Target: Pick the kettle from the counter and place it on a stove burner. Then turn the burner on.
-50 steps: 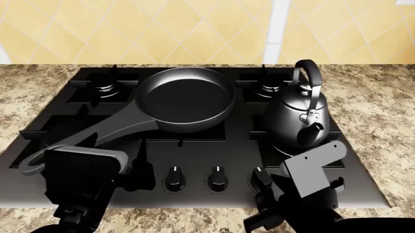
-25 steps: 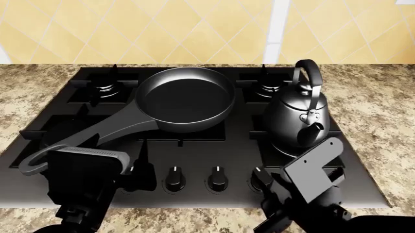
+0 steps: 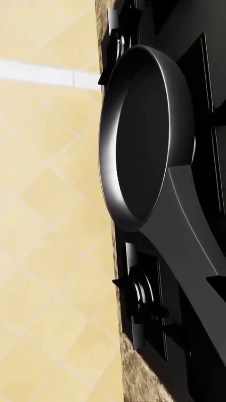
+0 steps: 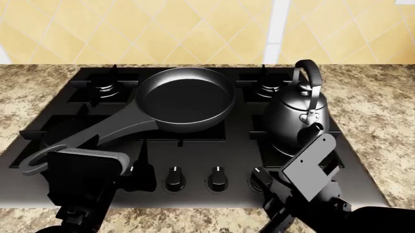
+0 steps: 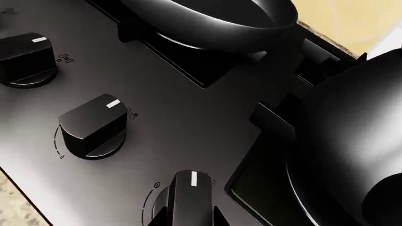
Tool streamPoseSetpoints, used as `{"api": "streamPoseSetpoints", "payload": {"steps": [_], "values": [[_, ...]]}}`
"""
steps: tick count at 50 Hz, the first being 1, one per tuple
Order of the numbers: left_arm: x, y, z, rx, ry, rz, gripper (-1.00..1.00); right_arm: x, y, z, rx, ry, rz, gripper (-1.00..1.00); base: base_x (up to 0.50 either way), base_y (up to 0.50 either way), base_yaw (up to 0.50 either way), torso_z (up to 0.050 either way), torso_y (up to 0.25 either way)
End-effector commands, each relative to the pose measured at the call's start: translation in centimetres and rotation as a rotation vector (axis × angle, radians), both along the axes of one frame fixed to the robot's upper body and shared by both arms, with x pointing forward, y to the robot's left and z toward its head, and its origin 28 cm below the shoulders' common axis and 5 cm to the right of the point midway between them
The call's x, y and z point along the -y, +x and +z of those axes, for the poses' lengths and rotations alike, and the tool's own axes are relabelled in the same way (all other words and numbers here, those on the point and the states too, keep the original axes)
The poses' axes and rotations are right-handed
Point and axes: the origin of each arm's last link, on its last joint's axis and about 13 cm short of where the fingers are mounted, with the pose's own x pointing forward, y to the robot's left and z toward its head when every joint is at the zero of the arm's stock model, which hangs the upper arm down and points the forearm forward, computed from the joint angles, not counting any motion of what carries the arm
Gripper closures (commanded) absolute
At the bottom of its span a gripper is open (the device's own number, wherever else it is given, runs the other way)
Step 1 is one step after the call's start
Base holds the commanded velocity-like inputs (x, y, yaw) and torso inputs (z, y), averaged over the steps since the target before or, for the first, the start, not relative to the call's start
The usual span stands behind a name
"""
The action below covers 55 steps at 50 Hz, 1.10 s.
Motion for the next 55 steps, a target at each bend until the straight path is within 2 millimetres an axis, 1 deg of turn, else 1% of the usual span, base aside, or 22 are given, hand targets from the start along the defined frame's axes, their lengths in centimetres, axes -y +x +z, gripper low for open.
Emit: {"api": "streamPoseSetpoints", "payload": {"steps": [1,11,14,26,28,32,33,34,36,39,41,42,43,47,48,51,55], "values": [[0.0,-0.1,0.0,0.0,0.0,0.003,-1.0,1.3,-0.3,-2.5,-0.116,-0.07,0.007,1.0,0.01,0.0,0.0,0.0,0.0],[0.1,0.0,0.2,0.0,0.004,0.0,-1.0,1.9,-1.0,-3.0,-0.11,-0.115,0.062,1.0,0.0,0.0,0.0,0.0,0.0],[0.2,0.0,0.3,0.004,0.007,-0.001,-1.0,2.4,-0.6,-3.1,-0.08,-0.151,0.067,1.0,0.0,0.0,0.0,0.0,0.0],[0.2,0.0,0.4,0.007,0.008,0.001,-1.0,2.7,0.0,-3.7,-0.071,-0.145,0.078,1.0,0.0,0.0,0.0,0.0,0.0],[0.1,-0.1,0.5,0.009,0.007,0.002,-1.0,2.6,0.1,-3.6,-0.048,-0.125,0.057,1.0,0.01,0.0,0.0,0.0,0.0],[0.1,-0.2,0.5,0.015,0.004,0.004,-1.0,2.5,0.1,-2.6,0.03,-0.071,-0.009,1.0,0.0,0.0,0.0,0.0,0.0],[0.1,-0.2,0.5,0.018,0.002,0.005,-1.0,2.4,-0.1,-2.5,0.046,-0.051,-0.002,-1.0,0.0,0.0,0.0,0.0,0.0],[0.1,-0.2,0.6,0.019,0.001,0.005,-1.0,2.3,0.0,-2.4,0.062,-0.038,-0.047,-1.0,0.0,0.0,0.0,0.0,0.0],[0.1,-0.4,0.7,0.027,0.002,-0.001,-1.0,2.3,-0.1,-2.0,0.095,-0.026,-0.059,-1.0,0.0,0.0,0.0,0.0,0.0],[0.1,-0.6,1.1,0.043,-0.006,-0.003,-1.0,2.0,-0.5,-0.7,0.174,0.044,-0.091,-1.0,0.0,0.0,0.0,0.0,0.0],[0.2,-0.7,1.4,0.059,-0.013,-0.009,-1.0,2.0,-0.5,-0.7,0.174,0.044,-0.091,-1.0,0.0,0.0,0.0,0.0,0.0],[0.2,-0.8,1.4,0.06,-0.017,-0.013,-1.0,1.4,-1.3,0.9,0.237,0.114,-0.106,-1.0,0.0,0.0,0.0,0.0,0.0],[0.3,-0.9,1.2,0.06,-0.013,-0.021,-1.0,1.3,-1.7,1.3,0.257,0.115,-0.112,-1.0,0.0,0.0,0.0,0.0,0.0],[0.2,-1.3,2.0,0.089,-0.022,-0.028,-1.0,1.2,-2.9,2.3,0.29,0.116,-0.124,-1.0,0.0,0.0,0.0,0.0,0.0],[0.1,-1.6,2.0,0.094,-0.021,-0.031,-1.0,1.1,-3.5,2.8,0.313,0.124,-0.124,-1.0,0.0,0.0,0.0,0.0,0.0],[0.1,-2.3,2.2,0.107,-0.031,-0.035,-1.0,1.1,-4.2,3.4,0.355,0.132,-0.134,-1.0,0.0,0.0,0.0,0.0,0.0],[0.3,-3.4,2.5,0.123,-0.037,-0.063,-1.0,0.9,-5.3,4.0,0.366,0.134,-0.137,-1.0,0.0,0.0,0.0,0.0,0.0]]}}
